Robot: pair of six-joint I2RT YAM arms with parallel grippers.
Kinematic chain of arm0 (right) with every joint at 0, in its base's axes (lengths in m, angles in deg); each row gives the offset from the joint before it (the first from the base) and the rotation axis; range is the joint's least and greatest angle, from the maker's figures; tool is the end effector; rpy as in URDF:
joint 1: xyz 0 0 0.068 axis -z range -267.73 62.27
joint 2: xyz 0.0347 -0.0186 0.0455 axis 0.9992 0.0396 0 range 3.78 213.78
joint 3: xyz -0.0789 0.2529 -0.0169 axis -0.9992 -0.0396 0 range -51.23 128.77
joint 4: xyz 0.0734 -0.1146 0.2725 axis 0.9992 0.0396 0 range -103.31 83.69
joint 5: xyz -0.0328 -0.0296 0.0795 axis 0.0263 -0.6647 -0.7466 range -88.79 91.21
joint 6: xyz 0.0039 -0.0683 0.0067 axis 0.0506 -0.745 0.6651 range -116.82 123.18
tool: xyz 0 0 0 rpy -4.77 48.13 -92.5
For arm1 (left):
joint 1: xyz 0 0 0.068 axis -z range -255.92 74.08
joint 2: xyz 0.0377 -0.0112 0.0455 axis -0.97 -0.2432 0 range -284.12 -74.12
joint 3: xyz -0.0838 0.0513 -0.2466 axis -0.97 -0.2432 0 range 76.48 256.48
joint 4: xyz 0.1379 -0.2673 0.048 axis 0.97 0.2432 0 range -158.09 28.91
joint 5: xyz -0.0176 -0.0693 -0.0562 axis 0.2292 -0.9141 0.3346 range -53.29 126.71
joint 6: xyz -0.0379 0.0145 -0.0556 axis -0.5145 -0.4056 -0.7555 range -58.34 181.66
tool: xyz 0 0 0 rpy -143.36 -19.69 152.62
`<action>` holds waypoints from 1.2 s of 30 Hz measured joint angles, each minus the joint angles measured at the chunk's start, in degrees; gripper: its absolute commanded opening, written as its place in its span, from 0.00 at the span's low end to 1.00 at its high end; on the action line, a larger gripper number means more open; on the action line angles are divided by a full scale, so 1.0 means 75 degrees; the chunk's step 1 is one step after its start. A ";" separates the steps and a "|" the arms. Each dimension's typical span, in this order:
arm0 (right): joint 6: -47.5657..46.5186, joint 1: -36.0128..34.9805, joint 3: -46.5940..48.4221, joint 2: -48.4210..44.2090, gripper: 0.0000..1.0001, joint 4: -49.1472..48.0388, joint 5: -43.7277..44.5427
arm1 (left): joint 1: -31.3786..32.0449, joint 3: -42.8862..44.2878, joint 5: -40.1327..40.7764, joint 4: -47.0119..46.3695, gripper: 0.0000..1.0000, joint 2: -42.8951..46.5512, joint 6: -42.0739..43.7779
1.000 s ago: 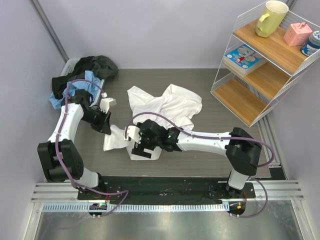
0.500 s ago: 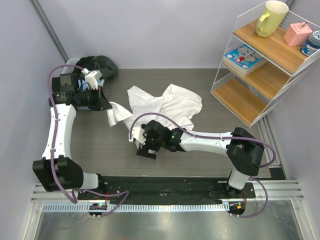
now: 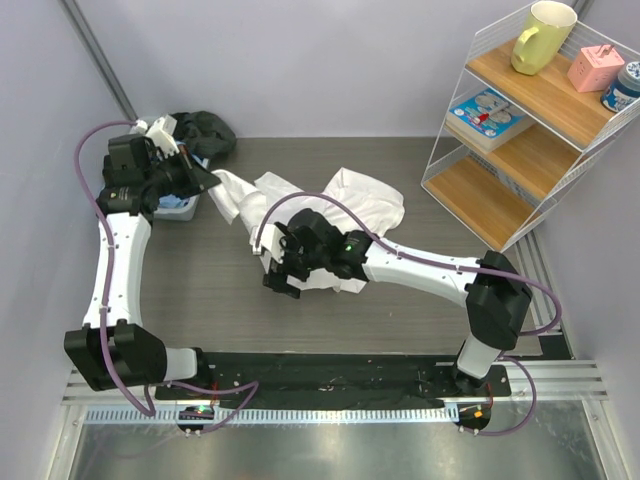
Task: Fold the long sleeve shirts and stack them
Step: Flatten the shirt out
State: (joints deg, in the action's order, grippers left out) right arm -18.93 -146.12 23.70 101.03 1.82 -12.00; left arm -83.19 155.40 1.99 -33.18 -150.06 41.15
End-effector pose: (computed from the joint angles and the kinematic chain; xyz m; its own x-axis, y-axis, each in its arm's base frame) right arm 0.2228 0.3862 0.2352 0.0526 -0.6137 -0.7878 -0.9762 0.1346 -0.1701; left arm 0.3477 0.0123 0.3739 -0.6230 -0.3698 -0.6893 0.1678 0.7975 -0.5795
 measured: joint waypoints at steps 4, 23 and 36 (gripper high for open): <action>0.0006 -0.0003 0.0064 -0.0006 1.00 0.0143 -0.0114 | 0.0000 0.0265 0.0175 -0.0315 0.00 -0.0181 -0.0239; 0.1119 0.0833 0.0172 0.0676 0.12 -0.0560 0.0903 | -0.0017 0.0638 0.0259 -0.1396 0.00 -0.0396 -0.1451; 0.1804 0.3037 0.0172 -0.0291 0.01 -0.0545 0.0635 | 0.0093 0.0259 -0.1241 -0.2305 0.00 0.0265 -0.1320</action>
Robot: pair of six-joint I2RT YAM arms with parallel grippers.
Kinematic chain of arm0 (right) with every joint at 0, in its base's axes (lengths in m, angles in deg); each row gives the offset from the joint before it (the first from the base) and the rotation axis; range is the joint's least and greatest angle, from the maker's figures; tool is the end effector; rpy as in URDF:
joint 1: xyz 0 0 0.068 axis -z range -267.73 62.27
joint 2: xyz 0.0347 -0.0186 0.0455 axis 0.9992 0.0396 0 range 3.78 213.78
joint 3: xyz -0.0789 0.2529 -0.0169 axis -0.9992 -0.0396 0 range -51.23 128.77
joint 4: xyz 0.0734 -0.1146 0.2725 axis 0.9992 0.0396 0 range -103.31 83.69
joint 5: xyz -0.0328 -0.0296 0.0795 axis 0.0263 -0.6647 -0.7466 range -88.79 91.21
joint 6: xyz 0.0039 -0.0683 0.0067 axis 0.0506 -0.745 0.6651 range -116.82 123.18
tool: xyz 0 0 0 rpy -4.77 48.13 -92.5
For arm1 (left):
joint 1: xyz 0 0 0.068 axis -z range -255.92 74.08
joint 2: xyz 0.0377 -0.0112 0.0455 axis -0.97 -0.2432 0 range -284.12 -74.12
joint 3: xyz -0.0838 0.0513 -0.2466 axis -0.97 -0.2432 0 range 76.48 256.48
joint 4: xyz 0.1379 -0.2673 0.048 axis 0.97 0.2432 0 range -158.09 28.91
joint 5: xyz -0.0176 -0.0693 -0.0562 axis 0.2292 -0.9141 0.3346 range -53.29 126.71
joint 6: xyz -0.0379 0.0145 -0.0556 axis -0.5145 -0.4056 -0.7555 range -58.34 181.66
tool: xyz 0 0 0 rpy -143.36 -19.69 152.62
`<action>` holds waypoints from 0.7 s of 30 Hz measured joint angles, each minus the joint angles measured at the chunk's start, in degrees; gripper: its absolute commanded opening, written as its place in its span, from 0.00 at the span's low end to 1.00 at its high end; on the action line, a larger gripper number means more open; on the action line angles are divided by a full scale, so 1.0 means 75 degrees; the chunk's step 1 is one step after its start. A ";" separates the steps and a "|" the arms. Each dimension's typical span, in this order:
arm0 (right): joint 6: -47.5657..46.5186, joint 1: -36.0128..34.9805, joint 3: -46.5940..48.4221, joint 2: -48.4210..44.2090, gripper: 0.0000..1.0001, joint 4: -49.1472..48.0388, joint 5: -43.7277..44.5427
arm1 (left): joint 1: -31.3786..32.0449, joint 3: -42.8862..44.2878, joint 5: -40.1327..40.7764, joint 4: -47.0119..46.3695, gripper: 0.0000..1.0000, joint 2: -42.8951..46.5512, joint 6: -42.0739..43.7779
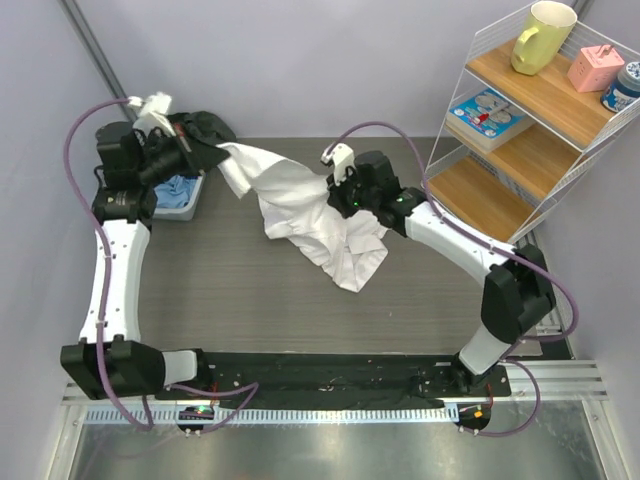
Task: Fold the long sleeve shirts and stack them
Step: Flatten the shirt out
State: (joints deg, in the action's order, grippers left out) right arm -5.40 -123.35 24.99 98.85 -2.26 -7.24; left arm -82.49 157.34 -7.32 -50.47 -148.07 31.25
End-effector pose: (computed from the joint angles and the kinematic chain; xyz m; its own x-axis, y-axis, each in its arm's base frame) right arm 0.3601 0.2680 0.2676 -0.2992 -0.3960 -0.8681 -0.7325 0.6784 -0.0569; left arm 0.3446 0.0006 0.4332 -0.4610 -0.4195 -0.7820 0.4207 0.6726 -0.6088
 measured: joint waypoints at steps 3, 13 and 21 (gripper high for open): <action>-0.0003 0.0423 0.0012 -0.0536 0.01 0.0163 -0.0434 | 0.1469 0.0067 0.0023 0.0737 0.27 0.0175 0.1667; 0.0009 0.2282 -0.0061 -0.1982 0.01 0.0667 -0.1276 | 0.3599 0.0309 0.1008 0.2868 0.86 -0.0970 0.5686; -0.0283 0.2547 -0.0093 -0.2623 0.01 0.1384 -0.1606 | 0.2836 0.1003 0.1734 0.2646 0.95 -0.4025 0.7259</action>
State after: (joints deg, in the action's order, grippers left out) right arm -7.52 -104.25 24.29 79.18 8.12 -19.28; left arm -61.23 164.86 5.68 -30.62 -178.26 85.69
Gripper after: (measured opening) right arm 0.022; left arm 0.926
